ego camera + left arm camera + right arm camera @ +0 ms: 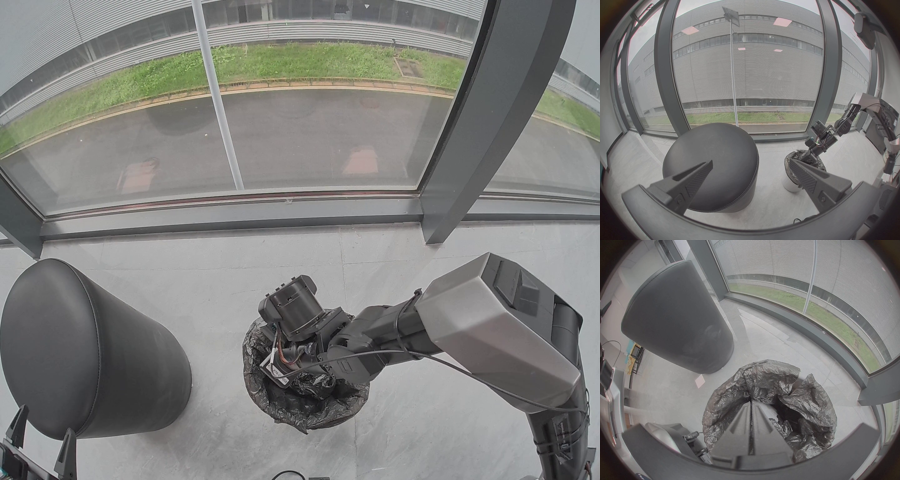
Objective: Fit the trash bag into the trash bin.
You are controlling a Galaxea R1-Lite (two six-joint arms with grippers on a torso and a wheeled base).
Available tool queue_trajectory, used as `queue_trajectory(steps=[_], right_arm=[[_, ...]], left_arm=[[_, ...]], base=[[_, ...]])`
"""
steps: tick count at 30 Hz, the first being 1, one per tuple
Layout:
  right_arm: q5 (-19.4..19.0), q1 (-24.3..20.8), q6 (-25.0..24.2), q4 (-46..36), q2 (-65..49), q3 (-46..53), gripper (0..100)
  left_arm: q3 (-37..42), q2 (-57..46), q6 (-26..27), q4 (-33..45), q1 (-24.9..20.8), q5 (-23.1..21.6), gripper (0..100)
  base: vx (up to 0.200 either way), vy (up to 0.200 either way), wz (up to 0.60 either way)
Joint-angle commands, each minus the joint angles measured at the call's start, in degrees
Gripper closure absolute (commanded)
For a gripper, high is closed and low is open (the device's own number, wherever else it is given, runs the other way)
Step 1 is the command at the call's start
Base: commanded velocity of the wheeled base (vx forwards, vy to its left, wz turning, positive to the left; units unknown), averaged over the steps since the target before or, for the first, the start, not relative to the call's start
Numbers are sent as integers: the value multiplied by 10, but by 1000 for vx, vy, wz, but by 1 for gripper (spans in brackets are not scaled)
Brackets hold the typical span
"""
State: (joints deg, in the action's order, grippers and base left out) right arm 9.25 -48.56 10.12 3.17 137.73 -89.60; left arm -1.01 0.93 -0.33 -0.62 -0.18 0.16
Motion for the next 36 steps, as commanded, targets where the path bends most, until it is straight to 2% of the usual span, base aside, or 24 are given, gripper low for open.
queue_trajectory(steps=[1,4,9,15,23,28,32,36], right_arm=[[-26,27,-1,-164,25,-165,100],[-42,30,-2,-262,51,-250,100],[-43,32,0,-395,100,-250,100],[-45,31,-3,-489,152,-250,100],[-43,39,-5,-494,185,-250,100],[-42,44,-24,-494,221,-250,100],[-37,47,-30,-505,286,-250,100],[-35,49,-36,-497,280,-250,100]], left_arm=[[10,-9,0,0,0,0,0],[10,-9,0,-1,0,0,0],[10,-9,0,0,0,0,0],[10,-9,0,-1,0,0,0],[10,-9,0,-1,0,0,0],[10,-9,0,-1,0,0,0],[10,-8,0,-1,0,0,0],[10,-9,0,-1,0,0,0]], base=[[0,0,0],[0,0,0],[0,0,0],[0,0,0],[0,0,0],[0,0,0],[0,0,0],[0,0,0]])
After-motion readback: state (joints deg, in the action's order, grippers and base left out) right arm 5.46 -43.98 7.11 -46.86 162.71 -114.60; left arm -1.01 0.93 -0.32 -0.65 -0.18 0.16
